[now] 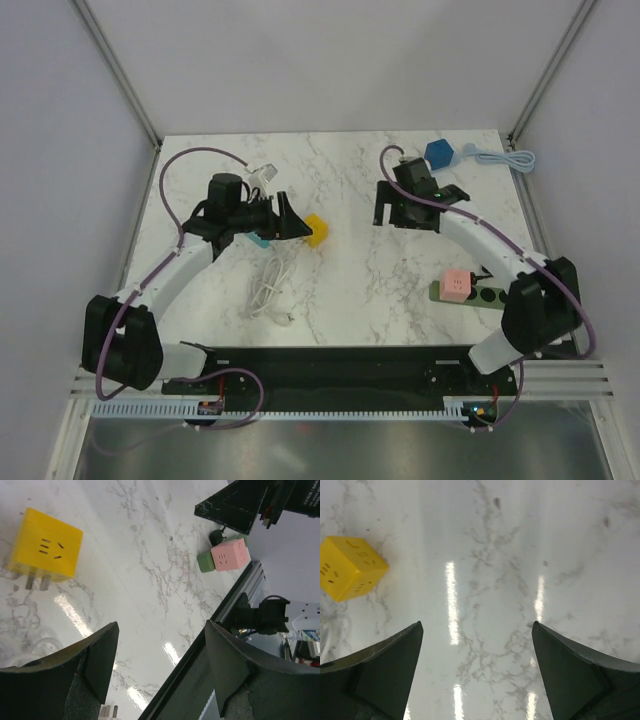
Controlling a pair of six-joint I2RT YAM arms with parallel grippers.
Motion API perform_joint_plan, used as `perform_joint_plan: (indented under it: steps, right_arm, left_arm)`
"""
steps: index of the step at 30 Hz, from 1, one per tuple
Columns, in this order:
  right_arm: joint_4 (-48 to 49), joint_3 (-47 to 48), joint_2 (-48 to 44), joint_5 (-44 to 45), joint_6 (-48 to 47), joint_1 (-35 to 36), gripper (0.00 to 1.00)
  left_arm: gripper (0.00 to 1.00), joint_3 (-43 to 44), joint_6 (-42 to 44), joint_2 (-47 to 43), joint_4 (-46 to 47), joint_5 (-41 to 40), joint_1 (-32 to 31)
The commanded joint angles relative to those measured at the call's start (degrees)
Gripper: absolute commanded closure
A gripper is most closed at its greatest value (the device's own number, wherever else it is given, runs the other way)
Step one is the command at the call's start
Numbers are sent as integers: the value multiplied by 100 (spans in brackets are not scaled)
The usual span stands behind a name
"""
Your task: Pull the plug off the socket
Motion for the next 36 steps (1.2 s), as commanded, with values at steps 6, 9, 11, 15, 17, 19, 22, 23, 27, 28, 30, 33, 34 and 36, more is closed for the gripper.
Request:
perform_joint_plan:
  steps: [6, 9, 11, 15, 17, 19, 22, 23, 27, 28, 30, 33, 34, 36]
  right_arm:
    - [-639, -1632, -2240, 1063, 567, -1495, 2]
    - [-657, -2185, -2778, 668, 515, -2505, 3]
    - [-657, -2362, -2945, 517, 479, -2956, 4]
    - [-701, -2853, -3437, -62, 400, -3887, 21]
    - [-727, -2969, -3700, -169, 356, -4161, 61]
    - [-806, -3030, -3790, -256, 303, -4443, 70]
    - [-885, -3083, -3685, -283, 338, -4549, 92]
    - [-903, -3109, -3615, -335, 417, -4557, 99]
    - [-720, -3442, -3614, -835, 654, -4558, 100]
    - [-701, -3470, -3658, -863, 672, -4558, 100]
    - [-648, -3531, -3781, -889, 742, -4558, 100]
    - [-657, -3680, -3685, -1160, 743, -4549, 100]
    - [-657, -3724, -3632, -1232, 725, -4549, 100]
    - [-631, -3856, -3500, -1303, 708, -4540, 100]
  left_arm:
    - [22, 523, -290, 665, 287, 624, -1425]
    - [20, 962, -379, 982, 217, 177, -2330]
    - [20, 1331, -440, 1220, 217, -131, -2804]
    - [24, 2105, -633, 2019, 217, -149, -3325]
    - [26, 2430, -608, 2362, 226, -263, -3588]
    - [29, 2580, -642, 2652, 322, -422, -3720]
    - [33, 2703, -704, 2908, 349, -194, -3853]
    - [33, 2704, -730, 2961, 340, -150, -3862]
    - [33, 2502, -599, 2725, 340, -202, -3862]
    - [32, 2415, -555, 2663, 314, -254, -3862]
    - [30, 2335, -502, 2479, 287, -342, -3862]
    - [27, 2177, -528, 2355, 261, -360, -3862]
    - [26, 2150, -546, 2337, 261, -352, -3853]
    - [26, 2080, -555, 2302, 287, -378, -3862]
